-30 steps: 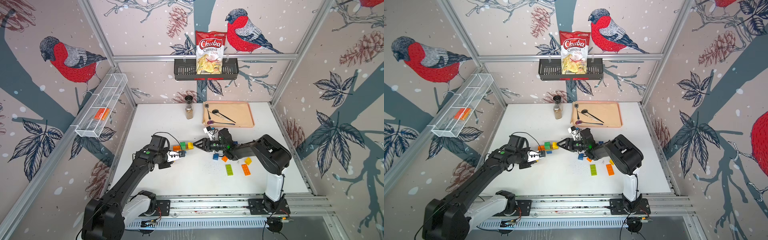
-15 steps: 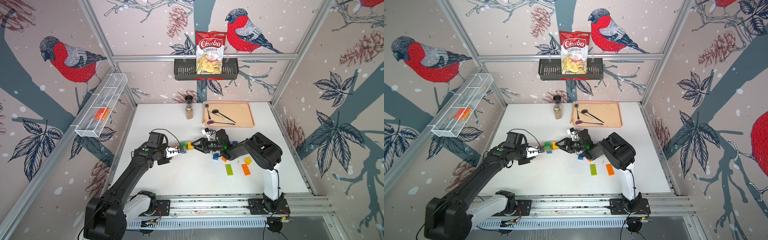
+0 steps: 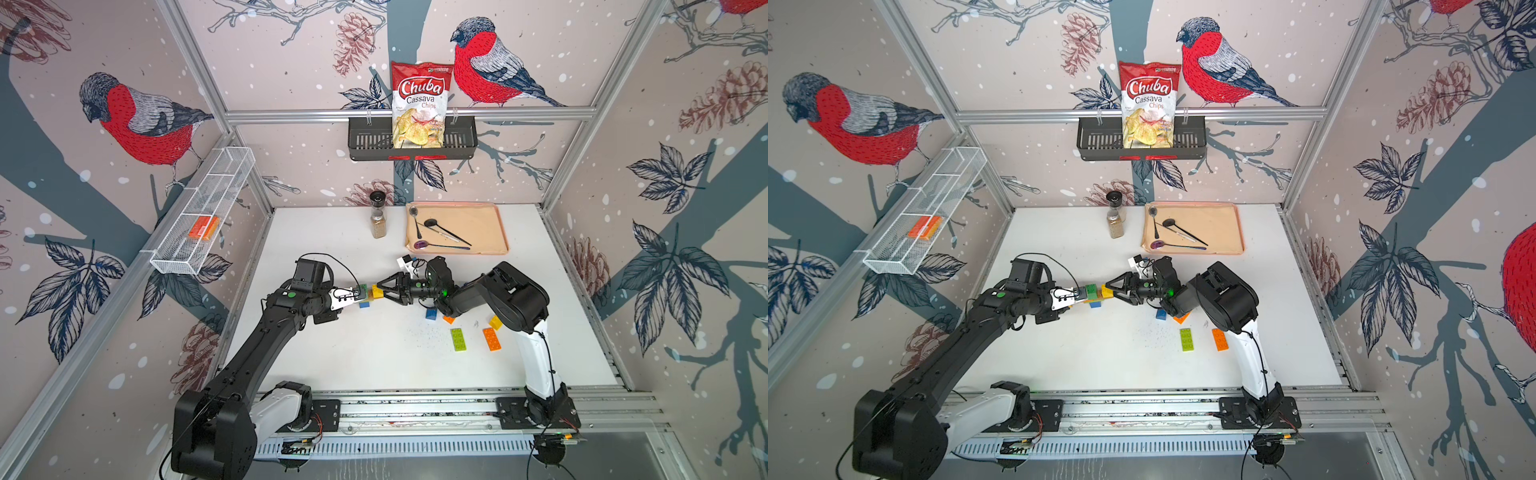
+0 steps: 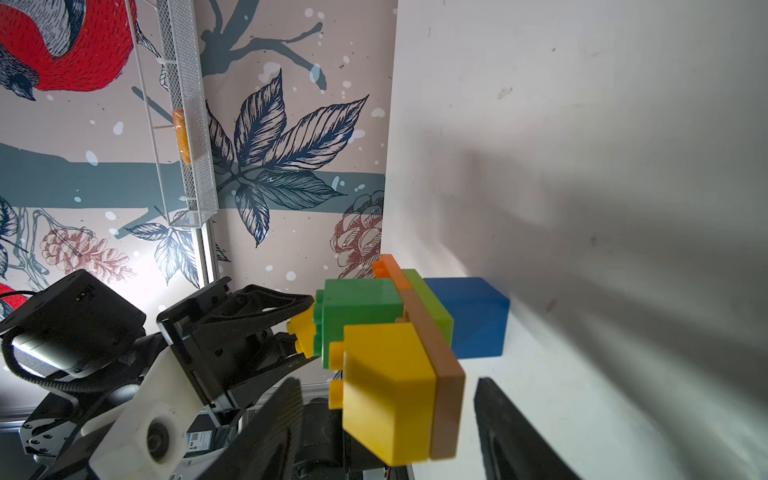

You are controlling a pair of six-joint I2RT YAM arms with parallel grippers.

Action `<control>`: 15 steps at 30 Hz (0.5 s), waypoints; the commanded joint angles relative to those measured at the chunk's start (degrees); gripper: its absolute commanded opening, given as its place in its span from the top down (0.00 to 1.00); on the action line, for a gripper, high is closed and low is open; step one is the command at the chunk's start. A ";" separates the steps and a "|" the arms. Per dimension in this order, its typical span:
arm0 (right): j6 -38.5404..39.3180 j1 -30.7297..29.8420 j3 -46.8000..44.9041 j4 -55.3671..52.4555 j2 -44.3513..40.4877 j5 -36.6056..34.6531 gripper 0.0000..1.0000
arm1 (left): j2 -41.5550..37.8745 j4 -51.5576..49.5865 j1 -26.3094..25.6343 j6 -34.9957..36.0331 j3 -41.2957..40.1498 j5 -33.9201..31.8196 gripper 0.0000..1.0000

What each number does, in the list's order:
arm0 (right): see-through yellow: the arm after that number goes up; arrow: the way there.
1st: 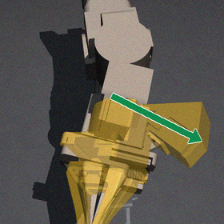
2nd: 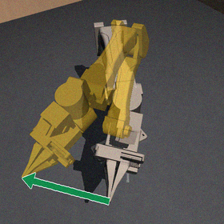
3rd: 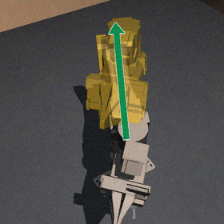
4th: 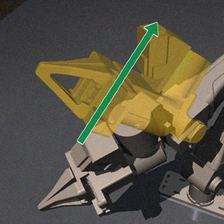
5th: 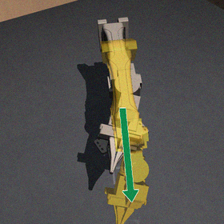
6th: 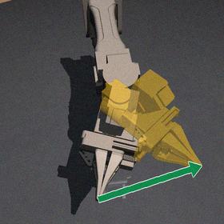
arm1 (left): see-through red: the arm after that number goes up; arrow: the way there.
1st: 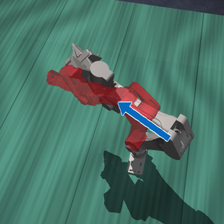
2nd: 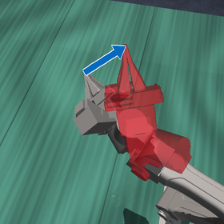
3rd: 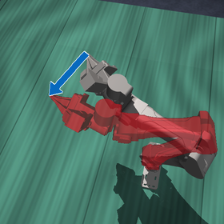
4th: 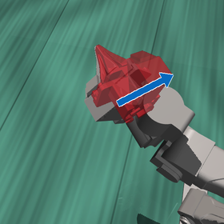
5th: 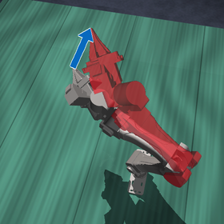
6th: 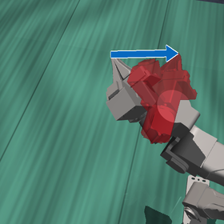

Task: Assemble a fork with lego
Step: Assemble the lego brick with the lego brick.

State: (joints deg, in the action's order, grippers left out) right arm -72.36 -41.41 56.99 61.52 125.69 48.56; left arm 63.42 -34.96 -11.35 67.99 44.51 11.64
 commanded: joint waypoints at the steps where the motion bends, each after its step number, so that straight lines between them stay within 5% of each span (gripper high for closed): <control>1: 1.68 -0.43 1.07 -1.63 0.00 1.19 0.32 | -0.52 1.21 0.45 0.83 -0.20 0.71 0.98; 15: 0.33 -1.11 4.07 -2.10 1.80 2.50 0.36 | -0.90 2.66 2.21 0.57 -1.04 1.27 0.98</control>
State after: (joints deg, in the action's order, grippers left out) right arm -70.89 -42.33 60.80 57.82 127.13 49.93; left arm 62.33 -33.43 -9.58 67.99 43.20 11.86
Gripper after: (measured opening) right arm 0.638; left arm 0.304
